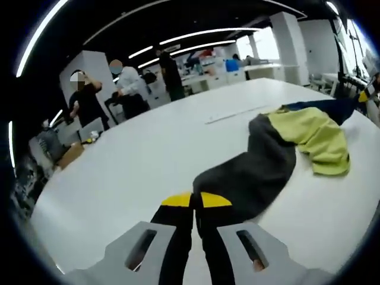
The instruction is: Fold the garment on the visible template until the final outline fits inside the template.
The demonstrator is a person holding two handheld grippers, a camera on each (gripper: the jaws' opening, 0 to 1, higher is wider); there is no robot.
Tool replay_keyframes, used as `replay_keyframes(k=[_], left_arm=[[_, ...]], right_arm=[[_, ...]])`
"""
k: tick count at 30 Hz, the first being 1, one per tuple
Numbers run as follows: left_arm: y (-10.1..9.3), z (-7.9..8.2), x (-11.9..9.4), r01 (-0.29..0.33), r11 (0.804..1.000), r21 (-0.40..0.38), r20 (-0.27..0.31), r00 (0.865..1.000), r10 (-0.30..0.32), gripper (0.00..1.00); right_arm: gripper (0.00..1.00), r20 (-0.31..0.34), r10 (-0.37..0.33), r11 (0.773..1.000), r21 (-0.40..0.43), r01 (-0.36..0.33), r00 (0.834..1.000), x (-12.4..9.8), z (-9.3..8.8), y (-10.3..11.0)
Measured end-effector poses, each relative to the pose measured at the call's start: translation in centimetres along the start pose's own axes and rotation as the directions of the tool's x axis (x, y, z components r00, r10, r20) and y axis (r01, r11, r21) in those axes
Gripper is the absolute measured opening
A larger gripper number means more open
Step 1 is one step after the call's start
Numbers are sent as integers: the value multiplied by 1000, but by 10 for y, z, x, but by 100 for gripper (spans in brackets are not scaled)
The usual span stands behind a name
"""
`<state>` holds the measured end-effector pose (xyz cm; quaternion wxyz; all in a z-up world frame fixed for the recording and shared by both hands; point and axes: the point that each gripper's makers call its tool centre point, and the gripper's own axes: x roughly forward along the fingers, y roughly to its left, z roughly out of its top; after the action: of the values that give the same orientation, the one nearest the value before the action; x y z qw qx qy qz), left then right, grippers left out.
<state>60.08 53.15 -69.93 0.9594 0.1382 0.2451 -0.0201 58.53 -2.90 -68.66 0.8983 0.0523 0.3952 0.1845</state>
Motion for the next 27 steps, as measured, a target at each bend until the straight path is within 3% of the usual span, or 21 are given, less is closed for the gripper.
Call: replay_keyframes(k=[7,14,16,18,21,27], left_arm=[[30,-10,12,-62,998,-6,-37,997,61,1],[46,-22,22,-83,997,-1,-75,994,82,1],[49,-26,25,-77,997,0,-94,993,76,1],[48,-30,25,-71,997,-32,-111,992,67,1],[46,-31,23,-70,997,-18,-122,990,67,1],[44,-32,21,-77,997,-22,-136,988,73,1]], right_arm=[[0,-15,-19,997,70,20,1000,-4,0,-23],[0,-36,-56,992,111,59,998,-8,1,-53],[0,-35,-58,991,115,62,998,-8,4,-62],[0,-39,-48,984,170,54,998,-6,6,-69],[0,-38,-37,967,251,45,999,-4,10,-81],[0,-60,-65,957,277,80,996,-3,14,-103]])
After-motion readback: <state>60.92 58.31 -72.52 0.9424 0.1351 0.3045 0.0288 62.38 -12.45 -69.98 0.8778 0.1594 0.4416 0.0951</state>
